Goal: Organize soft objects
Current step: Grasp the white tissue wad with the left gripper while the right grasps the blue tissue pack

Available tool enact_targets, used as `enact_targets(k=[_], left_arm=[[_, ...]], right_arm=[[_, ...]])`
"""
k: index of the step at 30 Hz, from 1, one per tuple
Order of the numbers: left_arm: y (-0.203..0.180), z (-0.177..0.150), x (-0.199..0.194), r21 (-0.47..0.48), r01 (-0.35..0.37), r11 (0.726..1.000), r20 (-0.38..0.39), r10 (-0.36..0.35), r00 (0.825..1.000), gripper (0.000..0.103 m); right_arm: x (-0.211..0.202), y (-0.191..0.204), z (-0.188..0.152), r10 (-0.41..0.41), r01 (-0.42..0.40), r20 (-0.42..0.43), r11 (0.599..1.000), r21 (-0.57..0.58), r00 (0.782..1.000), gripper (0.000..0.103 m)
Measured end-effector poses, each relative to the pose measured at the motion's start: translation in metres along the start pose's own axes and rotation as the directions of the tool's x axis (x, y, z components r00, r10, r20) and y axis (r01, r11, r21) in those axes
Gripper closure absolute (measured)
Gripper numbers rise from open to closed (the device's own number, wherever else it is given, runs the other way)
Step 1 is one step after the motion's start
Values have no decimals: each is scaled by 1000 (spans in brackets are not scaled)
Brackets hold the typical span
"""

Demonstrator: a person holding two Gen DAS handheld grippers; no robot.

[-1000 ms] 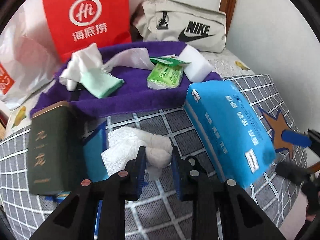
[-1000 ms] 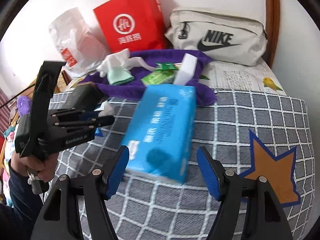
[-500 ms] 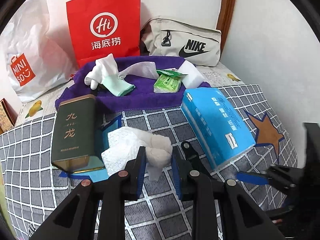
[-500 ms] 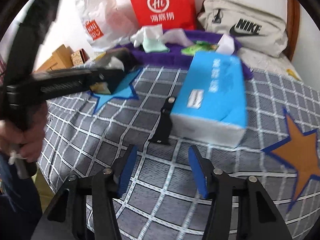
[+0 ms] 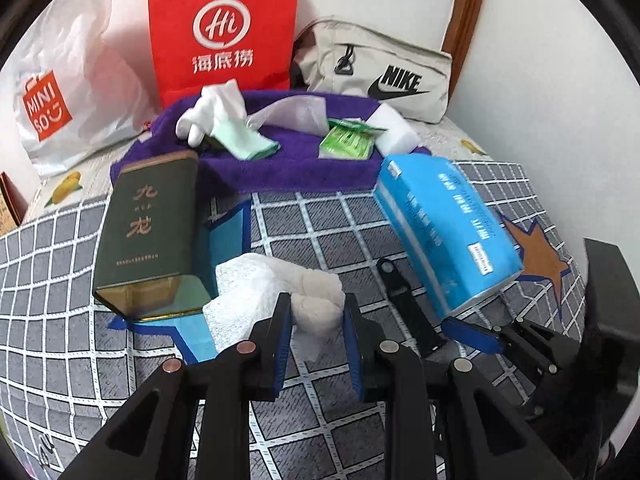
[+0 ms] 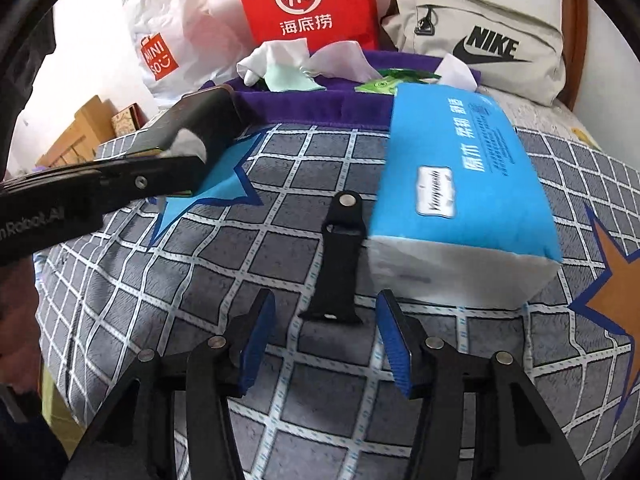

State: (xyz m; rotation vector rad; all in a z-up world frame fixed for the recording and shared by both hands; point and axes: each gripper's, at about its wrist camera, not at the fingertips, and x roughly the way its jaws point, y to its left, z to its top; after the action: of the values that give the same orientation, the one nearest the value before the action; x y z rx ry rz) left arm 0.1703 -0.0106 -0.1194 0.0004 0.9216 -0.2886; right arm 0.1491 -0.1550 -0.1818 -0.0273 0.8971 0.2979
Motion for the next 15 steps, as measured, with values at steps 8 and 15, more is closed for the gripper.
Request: enact_targets(k=[8, 15], left_arm=[[8, -2, 8, -19, 11, 1000, -16, -11, 1000, 79], [7, -1, 7, -14, 30, 999, -6, -30, 1000, 79]], right_arm=[[-2, 4, -8, -58, 60, 27, 995, -74, 998, 73], [-14, -2, -20, -16, 11, -49, 994, -112, 999, 73]])
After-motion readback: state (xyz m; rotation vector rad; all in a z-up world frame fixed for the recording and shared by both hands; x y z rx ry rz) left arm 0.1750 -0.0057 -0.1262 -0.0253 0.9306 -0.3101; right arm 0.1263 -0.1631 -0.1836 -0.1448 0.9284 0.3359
